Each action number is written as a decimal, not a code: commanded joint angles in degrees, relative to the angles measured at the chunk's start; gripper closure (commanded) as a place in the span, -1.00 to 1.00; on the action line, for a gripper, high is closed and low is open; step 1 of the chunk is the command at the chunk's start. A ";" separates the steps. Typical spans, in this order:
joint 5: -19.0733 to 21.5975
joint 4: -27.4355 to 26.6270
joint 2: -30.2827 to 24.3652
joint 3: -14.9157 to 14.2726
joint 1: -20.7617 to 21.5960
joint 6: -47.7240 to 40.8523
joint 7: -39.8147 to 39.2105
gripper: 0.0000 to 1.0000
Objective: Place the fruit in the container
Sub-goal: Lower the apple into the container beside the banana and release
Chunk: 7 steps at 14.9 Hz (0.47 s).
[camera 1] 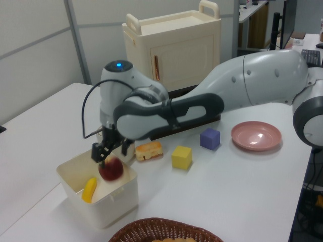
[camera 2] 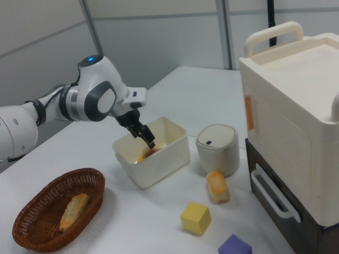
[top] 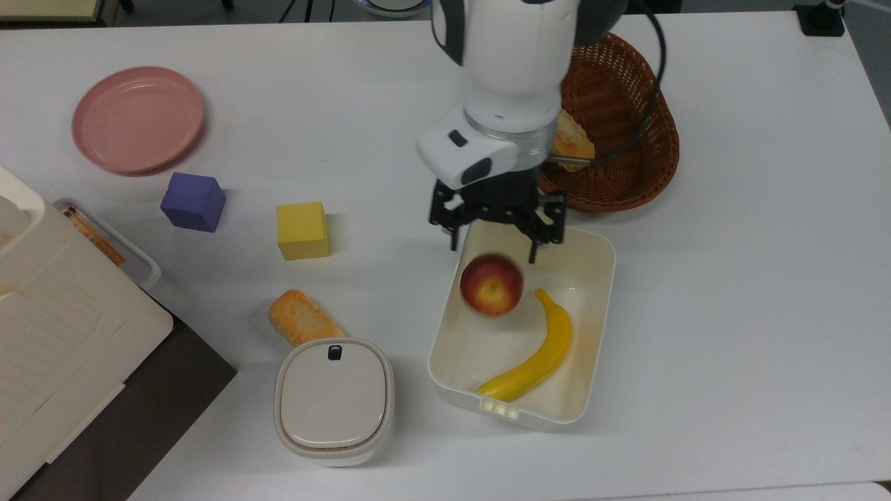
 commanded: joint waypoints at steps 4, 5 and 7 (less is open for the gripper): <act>0.14 -1.07 -9.38 -0.62 -4.20 -18.27 -12.51 -1.00; -0.21 -1.07 -10.17 -0.62 -4.99 -18.80 -12.95 -1.00; 0.05 -0.98 -10.71 -0.71 -5.96 -20.47 -16.27 -1.00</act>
